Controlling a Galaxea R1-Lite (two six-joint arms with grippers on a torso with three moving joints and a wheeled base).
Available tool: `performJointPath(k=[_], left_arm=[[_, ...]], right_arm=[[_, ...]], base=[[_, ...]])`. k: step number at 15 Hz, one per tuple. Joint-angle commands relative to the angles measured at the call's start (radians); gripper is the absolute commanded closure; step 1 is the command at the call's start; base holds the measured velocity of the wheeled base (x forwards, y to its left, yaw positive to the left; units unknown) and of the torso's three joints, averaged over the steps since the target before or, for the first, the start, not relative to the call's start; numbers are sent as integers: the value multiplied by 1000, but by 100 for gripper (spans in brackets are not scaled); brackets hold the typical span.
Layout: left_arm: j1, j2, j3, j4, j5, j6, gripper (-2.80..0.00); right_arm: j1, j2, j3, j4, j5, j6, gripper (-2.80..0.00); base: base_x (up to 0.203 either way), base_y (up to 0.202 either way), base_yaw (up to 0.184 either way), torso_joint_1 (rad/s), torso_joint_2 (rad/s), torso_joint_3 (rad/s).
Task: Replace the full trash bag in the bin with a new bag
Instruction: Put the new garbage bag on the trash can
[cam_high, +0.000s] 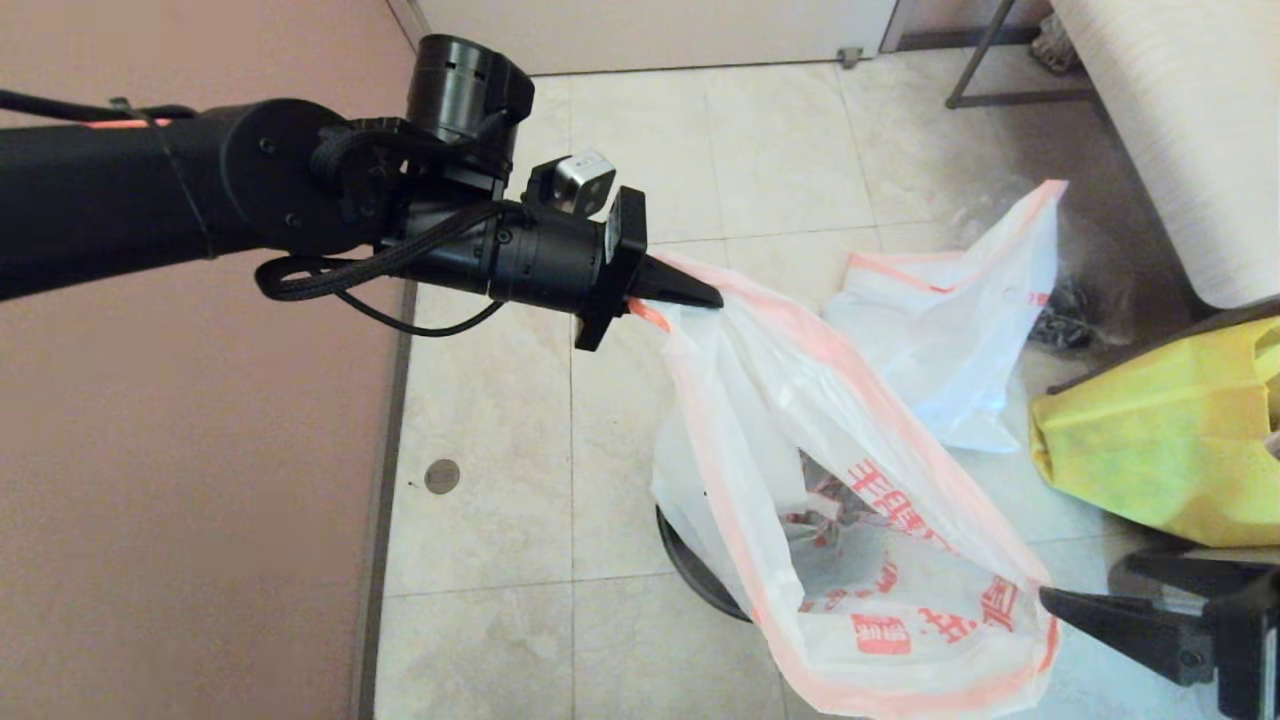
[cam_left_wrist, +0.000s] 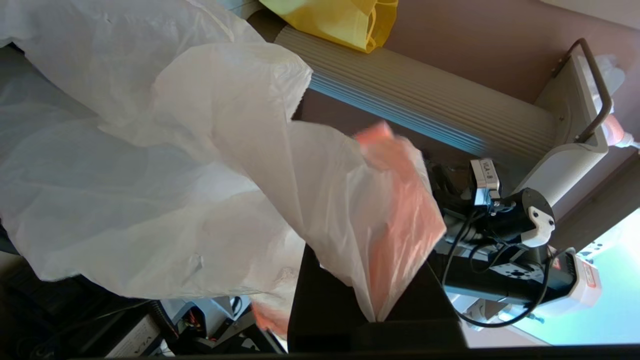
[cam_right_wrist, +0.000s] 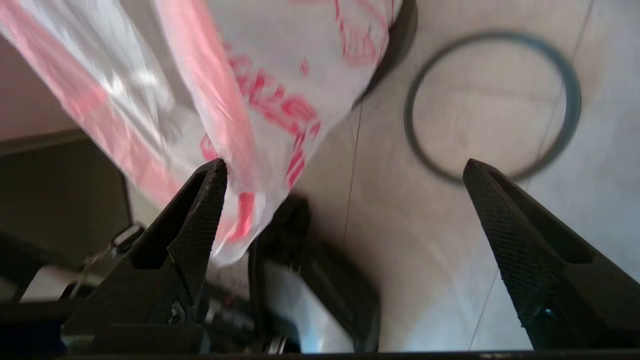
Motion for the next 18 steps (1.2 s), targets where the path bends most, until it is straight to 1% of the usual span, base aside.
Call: performJointPath(k=[1,4,7,8,11,14,16,17,18], left_arm=[[2,-6,0,2,-4,-4,0],[6,-5,-7,-4,-4,-4,0],[5,2,-17,-7,-4,-6,0],[3,-1,-17,-7,-4,-7,0],[5,-10,-20,-7,-4,-21,0],[5,-21,-17,-5,-3,-23,0],[5,-22,-15,-5,-3,-33,0],[6,-24,-14,-5,-3,-33,0],[6,-24,-14,-6,-3,-33,0]], right_arm=[[14,79,-6,-43,-8,-4,-280],[29,114,-26,-73,-26,-9,-280],[34,50,-11,-58,-23,-40,-280],[34,55,1,-49,-24,-51,-280],[45,167,-9,-53,-30,-55,-280],[50,296,-50,-100,-77,-58,-280],[51,347,-74,-146,-134,-59,-280],[52,347,-75,-145,-139,-59,0],[52,339,-72,-138,-140,-58,0]], base=[[0,0,0,0,0,0],[0,0,0,0,0,0],[0,0,0,0,0,0],[0,0,0,0,0,0],[0,0,0,0,0,0],[0,0,0,0,0,0],[0,0,0,0,0,0],[0,0,0,0,0,0],[0,0,0,0,0,0]])
